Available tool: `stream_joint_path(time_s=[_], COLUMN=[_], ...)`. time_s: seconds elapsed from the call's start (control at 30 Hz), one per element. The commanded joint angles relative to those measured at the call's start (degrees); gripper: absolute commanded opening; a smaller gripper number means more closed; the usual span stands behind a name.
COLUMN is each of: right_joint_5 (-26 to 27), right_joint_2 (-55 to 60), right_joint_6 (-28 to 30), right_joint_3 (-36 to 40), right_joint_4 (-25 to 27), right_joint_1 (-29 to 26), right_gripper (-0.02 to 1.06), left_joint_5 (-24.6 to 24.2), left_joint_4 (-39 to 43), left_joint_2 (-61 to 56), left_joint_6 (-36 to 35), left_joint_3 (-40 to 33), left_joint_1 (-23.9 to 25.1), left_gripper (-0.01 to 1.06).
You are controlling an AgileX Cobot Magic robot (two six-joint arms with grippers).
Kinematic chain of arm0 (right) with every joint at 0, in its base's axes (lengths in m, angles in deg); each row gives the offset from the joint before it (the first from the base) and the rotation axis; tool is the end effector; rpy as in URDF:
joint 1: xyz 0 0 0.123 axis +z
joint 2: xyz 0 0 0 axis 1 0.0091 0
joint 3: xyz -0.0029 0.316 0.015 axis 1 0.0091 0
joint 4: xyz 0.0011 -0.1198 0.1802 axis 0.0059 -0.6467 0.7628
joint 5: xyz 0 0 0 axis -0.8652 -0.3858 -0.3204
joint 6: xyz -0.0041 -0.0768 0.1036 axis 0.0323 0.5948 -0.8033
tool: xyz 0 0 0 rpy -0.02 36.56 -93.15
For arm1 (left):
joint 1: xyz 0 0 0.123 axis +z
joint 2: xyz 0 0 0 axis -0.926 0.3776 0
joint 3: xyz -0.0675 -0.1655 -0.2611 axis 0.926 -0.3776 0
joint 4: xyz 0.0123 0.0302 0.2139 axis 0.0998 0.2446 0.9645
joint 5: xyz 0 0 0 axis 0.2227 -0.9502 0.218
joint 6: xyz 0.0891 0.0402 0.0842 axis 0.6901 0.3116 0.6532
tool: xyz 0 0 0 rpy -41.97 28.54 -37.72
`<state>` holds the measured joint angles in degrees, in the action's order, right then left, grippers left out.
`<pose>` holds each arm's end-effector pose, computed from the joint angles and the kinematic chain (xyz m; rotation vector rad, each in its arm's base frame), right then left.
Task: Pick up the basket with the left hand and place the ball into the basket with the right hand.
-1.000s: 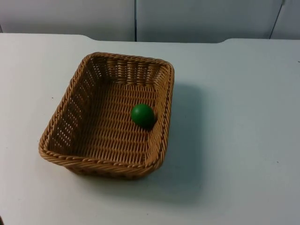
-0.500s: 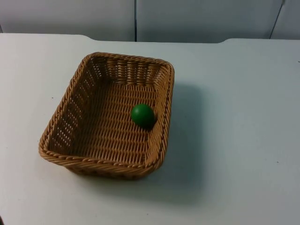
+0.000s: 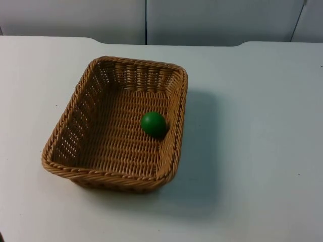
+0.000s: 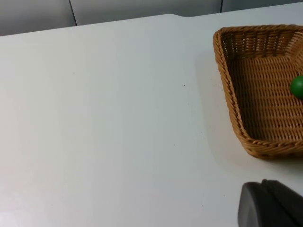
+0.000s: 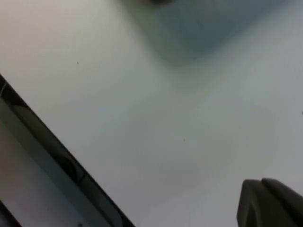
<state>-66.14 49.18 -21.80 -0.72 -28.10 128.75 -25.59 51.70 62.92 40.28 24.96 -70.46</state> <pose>0.0619 0.0547 0.2894 -1.1096 2.3980 0.2068 -0.0432 -0.0059 0.2513 0.1657 2.0522 -0.0435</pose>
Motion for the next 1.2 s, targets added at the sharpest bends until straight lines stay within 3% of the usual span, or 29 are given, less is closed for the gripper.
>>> stream_joint_path(time_s=[0.0,0.2,0.47,0.53,0.77,0.87,0.9,1.03,1.07,1.17], right_joint_5=[0.81,1.36,-0.14,-0.14,-0.11,0.42,0.42,0.42,0.42,0.42], right_joint_2=[-5.23,-20.17,-34.58,-40.22,-44.88,-44.88,-44.88,-44.88,-44.88,-44.88], right_joint_6=[-0.36,-2.26,-5.45,-9.81,-9.99,-9.99,-9.99,-9.89,-9.89,-9.89], right_joint_3=[4.42,10.30,11.82,11.82,11.82,11.59,11.59,11.59,11.59,11.59], right_joint_4=[-0.33,-0.23,-0.23,1.05,1.65,2.42,2.42,3.25,3.25,3.25], right_joint_1=[0.07,0.07,0.07,0.07,-0.24,-7.29,-7.29,-19.35,-19.35,-27.13], right_gripper=[0.00,0.00,0.00,0.00,0.00,0.00,0.00,0.00,0.00,0.00], left_joint_5=[0.04,0.04,0.04,0.04,0.04,0.14,0.14,0.14,0.14,0.14], left_joint_4=[-0.47,-0.47,-0.47,-0.47,-0.47,-0.33,-0.33,-0.22,-0.22,-0.22], left_joint_2=[-0.30,-0.30,-0.30,-0.30,-0.30,-0.30,-0.30,-0.30,-0.30,-0.30], left_joint_6=[-0.29,-0.29,-0.29,-0.29,-0.29,-0.29,-0.29,-0.29,-0.29,-0.29], left_joint_3=[-0.10,-0.10,-0.10,-0.10,-0.10,-0.10,-0.10,-0.10,-0.10,-0.10], left_joint_1=[0.19,0.19,0.19,0.19,0.19,0.19,0.19,0.19,0.19,0.19], left_gripper=[0.00,0.00,0.00,0.00,0.00,0.00,0.00,0.00,0.00,0.00])
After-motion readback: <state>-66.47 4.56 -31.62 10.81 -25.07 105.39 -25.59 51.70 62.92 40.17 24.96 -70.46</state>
